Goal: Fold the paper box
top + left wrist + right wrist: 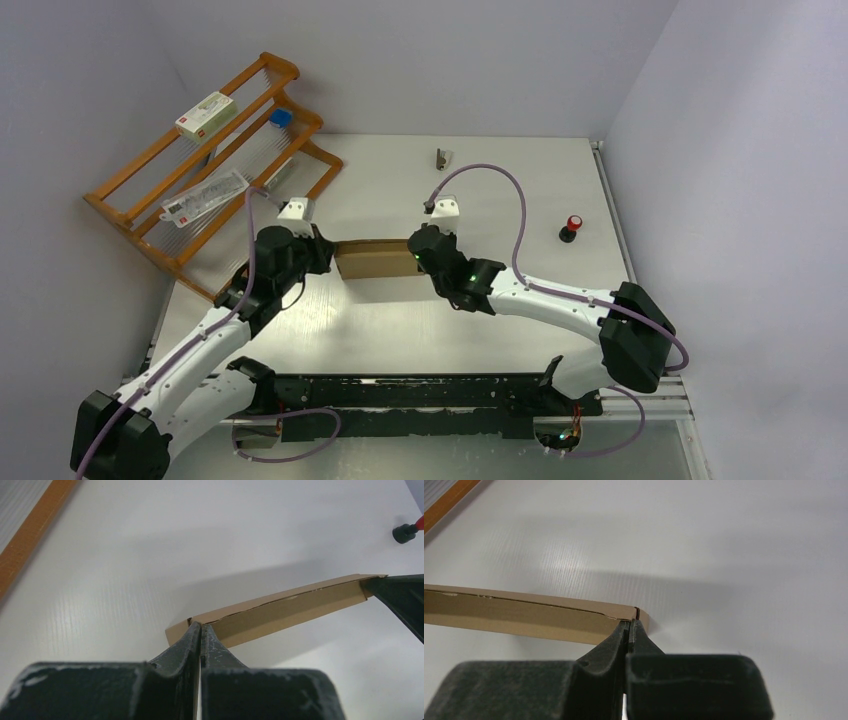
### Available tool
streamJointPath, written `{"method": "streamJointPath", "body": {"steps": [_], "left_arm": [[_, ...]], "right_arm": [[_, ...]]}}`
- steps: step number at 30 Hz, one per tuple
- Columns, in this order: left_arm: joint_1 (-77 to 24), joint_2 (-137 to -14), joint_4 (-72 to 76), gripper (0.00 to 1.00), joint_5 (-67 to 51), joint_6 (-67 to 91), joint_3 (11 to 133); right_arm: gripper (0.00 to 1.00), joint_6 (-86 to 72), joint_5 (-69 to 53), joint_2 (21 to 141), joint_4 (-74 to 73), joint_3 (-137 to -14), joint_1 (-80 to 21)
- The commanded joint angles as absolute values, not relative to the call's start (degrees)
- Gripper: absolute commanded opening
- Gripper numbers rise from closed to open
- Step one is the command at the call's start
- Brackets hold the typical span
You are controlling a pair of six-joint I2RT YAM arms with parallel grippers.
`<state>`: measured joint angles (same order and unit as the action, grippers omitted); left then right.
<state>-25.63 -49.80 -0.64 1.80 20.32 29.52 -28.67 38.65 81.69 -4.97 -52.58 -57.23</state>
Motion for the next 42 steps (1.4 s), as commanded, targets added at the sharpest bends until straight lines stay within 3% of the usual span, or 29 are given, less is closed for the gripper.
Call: {"method": "streamJointPath", "body": {"steps": [1, 19, 42], "left_arm": [[-27.33, -51.1, 0.09, 0.05, -0.76, 18.85, 31.2], [-27.98, -52.68, -3.31, 0.05, 1.41, 16.33, 32.7], [-29.17, -49.6, 7.28, 0.05, 1.92, 21.96, 18.76]], "right_arm": [[0.0, -30.21, 34.37, 82.36, -3.74, -51.44, -59.07], [0.0, -30.34, 34.63, 83.53, -4.24, -51.57, -59.02], [0.0, -32.41, 32.1, 84.32, 6.53, -43.32, -59.06]]}}
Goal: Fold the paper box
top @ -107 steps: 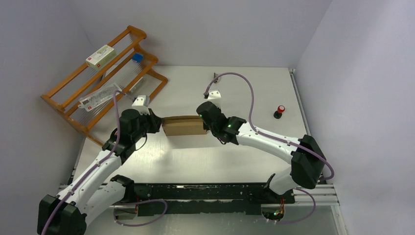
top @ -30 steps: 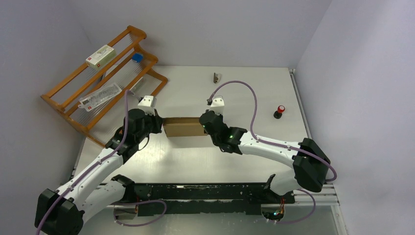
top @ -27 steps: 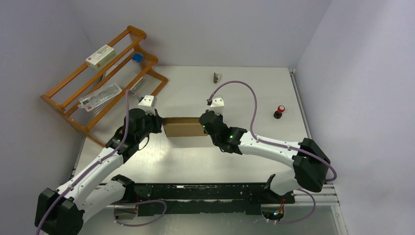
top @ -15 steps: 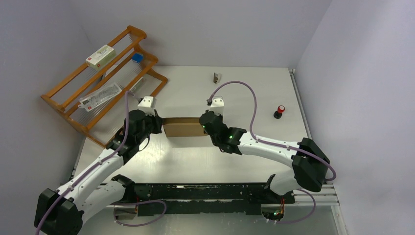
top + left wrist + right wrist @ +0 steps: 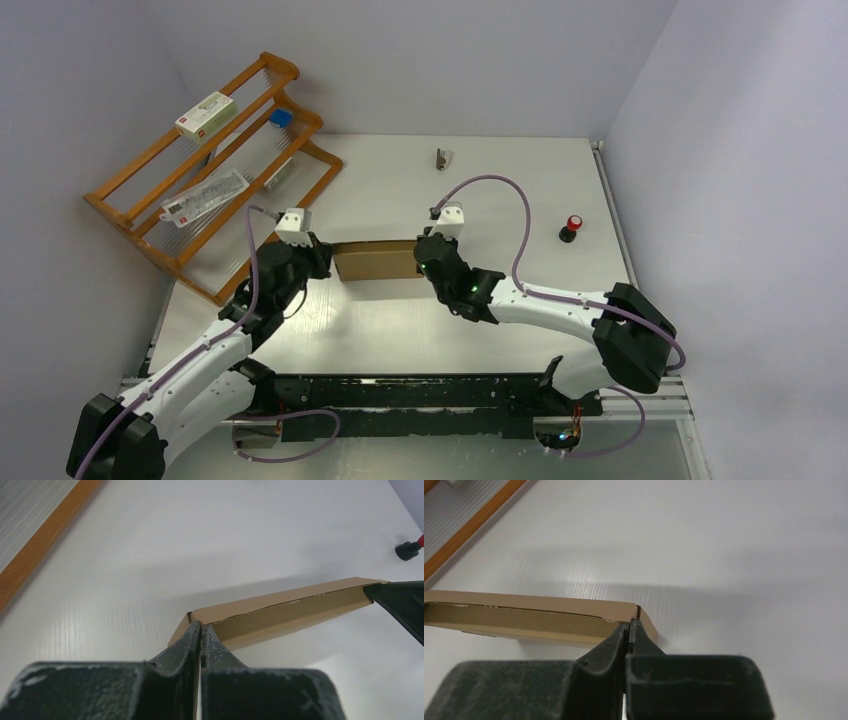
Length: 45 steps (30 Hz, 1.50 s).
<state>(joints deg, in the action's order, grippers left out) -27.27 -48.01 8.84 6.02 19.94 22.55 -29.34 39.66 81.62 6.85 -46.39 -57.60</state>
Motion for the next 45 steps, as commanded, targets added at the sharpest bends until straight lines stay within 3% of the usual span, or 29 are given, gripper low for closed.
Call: {"method": "streamJointPath", "body": {"steps": [1, 8, 13, 20, 25, 35, 45], "left_arm": [[-29.32, -49.4, 7.56, 0.05, 2.08, 22.04, 18.14], [-29.44, -47.53, 7.86, 0.05, 3.32, 22.51, 15.42], [-29.51, -47.96, 7.31, 0.05, 3.89, 22.02, 15.97], [-29.53, -47.55, 7.34, 0.05, 3.87, 21.54, 16.47], [-29.53, -47.26, 7.72, 0.05, 3.61, 21.46, 16.78], [-29.56, -45.78, 8.89, 0.05, 3.44, 21.18, 16.04], [-29.62, -45.83, 11.48, 0.05, 2.96, 21.25, 13.93]], "right_arm": [[0.0, -32.43, 32.02, 84.16, 7.11, -42.8, -59.01], [0.08, -30.12, 28.68, 83.2, 9.46, -41.61, -59.05], [0.21, -28.31, 27.03, 81.82, 6.15, -44.18, -58.2], [0.51, -28.0, 23.67, 76.21, 2.79, -45.18, -55.49], [0.64, -30.58, 17.88, 71.77, 1.47, -45.2, -51.19], [0.75, -41.55, 5.71, 65.4, 3.43, -41.48, -40.6], [0.73, -53.9, -4.79, 67.2, 14.93, -32.77, -34.62]]}}
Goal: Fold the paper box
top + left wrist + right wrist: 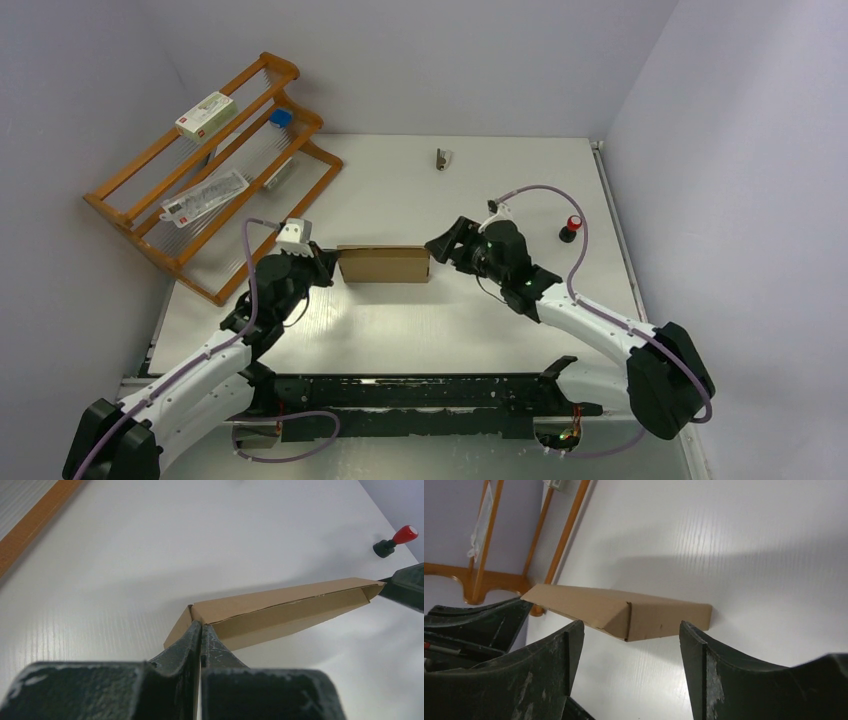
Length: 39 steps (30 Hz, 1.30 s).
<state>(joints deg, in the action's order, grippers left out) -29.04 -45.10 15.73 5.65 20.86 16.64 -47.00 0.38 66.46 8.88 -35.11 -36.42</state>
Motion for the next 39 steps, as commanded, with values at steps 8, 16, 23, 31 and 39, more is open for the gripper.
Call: {"method": "streamJointPath", "body": {"steps": [8, 16, 23, 31, 39], "left_arm": [[-29.71, -46.55, 13.42, 0.05, 2.3, 21.47, 12.74], [-29.71, -46.73, 13.36, 0.05, 2.2, 21.58, 12.7], [-29.79, -46.5, 13.26, 0.05, 2.3, 21.27, 12.92], [-29.79, -46.88, 14.57, 0.05, 1.96, 22.27, 12.28], [-29.79, -48.02, 16.99, 0.16, 0.53, 26.13, 11.91]], "right_arm": [[0.67, -59.51, -9.84, 69.5, 22.92, -26.9, -32.05], [0.76, -61.78, -13.28, 68.54, 25.99, -27.55, -30.45], [0.74, -65.0, -13.47, 72.11, 28.46, -27.19, -29.63], [0.63, -65.46, -13.9, 76.69, 32.37, -24.28, -29.66], [0.57, -62.32, -14.07, 79.31, 35.44, -20.44, -29.68]]}}
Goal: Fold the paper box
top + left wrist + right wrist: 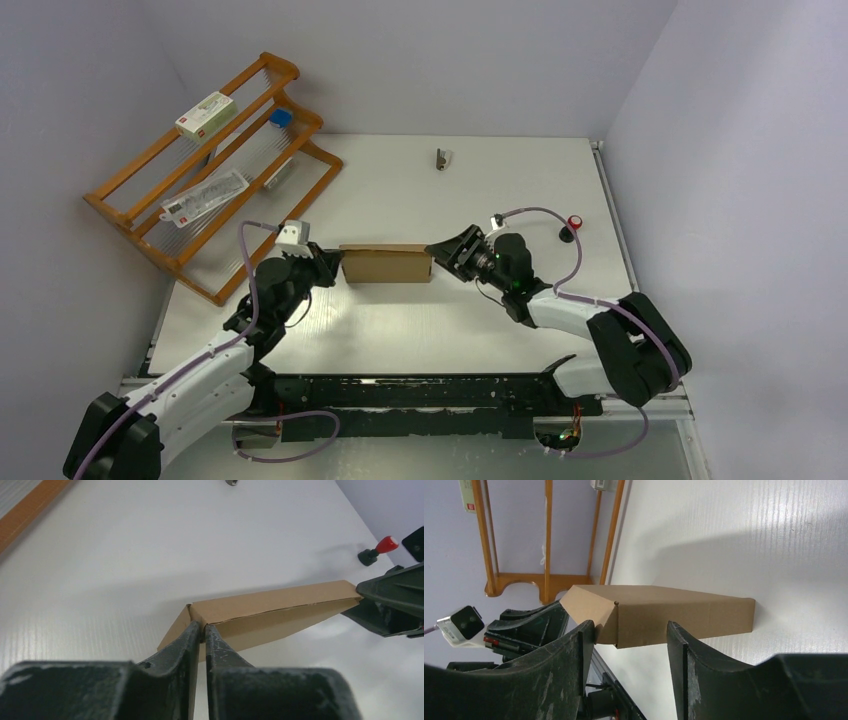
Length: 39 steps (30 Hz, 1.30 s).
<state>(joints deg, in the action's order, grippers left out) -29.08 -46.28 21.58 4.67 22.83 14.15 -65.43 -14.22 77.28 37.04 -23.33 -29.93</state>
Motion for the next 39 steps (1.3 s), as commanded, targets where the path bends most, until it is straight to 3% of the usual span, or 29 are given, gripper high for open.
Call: {"method": "streamJointPath", "body": {"steps": [1, 12, 15, 17, 23, 30, 39], "left_arm": [[-29.79, -47.88, 17.04, 0.19, 0.53, 26.63, 11.95], [-29.7, -40.42, 10.43, 0.54, 1.63, 35.94, 14.24], [-29.49, -40.11, 5.02, 0.71, 4.5, 39.53, 17.6], [-29.22, -40.01, 1.92, 0.75, 5.9, 42.03, 19.24], [-27.85, -37.28, 1.24, 0.75, 7.89, 47.36, 19.12], [-22.81, -37.06, 6.58, 0.78, 2.51, 51.19, 18.7], [-17.01, -44.06, 16.22, 0.71, -7.11, 55.02, 14.77]], "right_arm": [[0.56, -62.09, -14.18, 79.61, 36.02, -19.95, -29.63], [0.52, -58.45, -13.25, 81.95, 37.08, -20.1, -29.62], [0.51, -57.31, -13.01, 82.66, 36.88, -20.3, -29.69], [0.51, -57.22, -13.17, 83.24, 37.18, -20.26, -29.7], [0.5, -56.91, -13.75, 84.02, 38.11, -20.27, -29.66], [0.5, -55.64, -13.04, 83.34, 36.92, -20.39, -29.65], [0.5, -55.6, -13.72, 83.67, 37.22, -20.58, -29.64]]}}
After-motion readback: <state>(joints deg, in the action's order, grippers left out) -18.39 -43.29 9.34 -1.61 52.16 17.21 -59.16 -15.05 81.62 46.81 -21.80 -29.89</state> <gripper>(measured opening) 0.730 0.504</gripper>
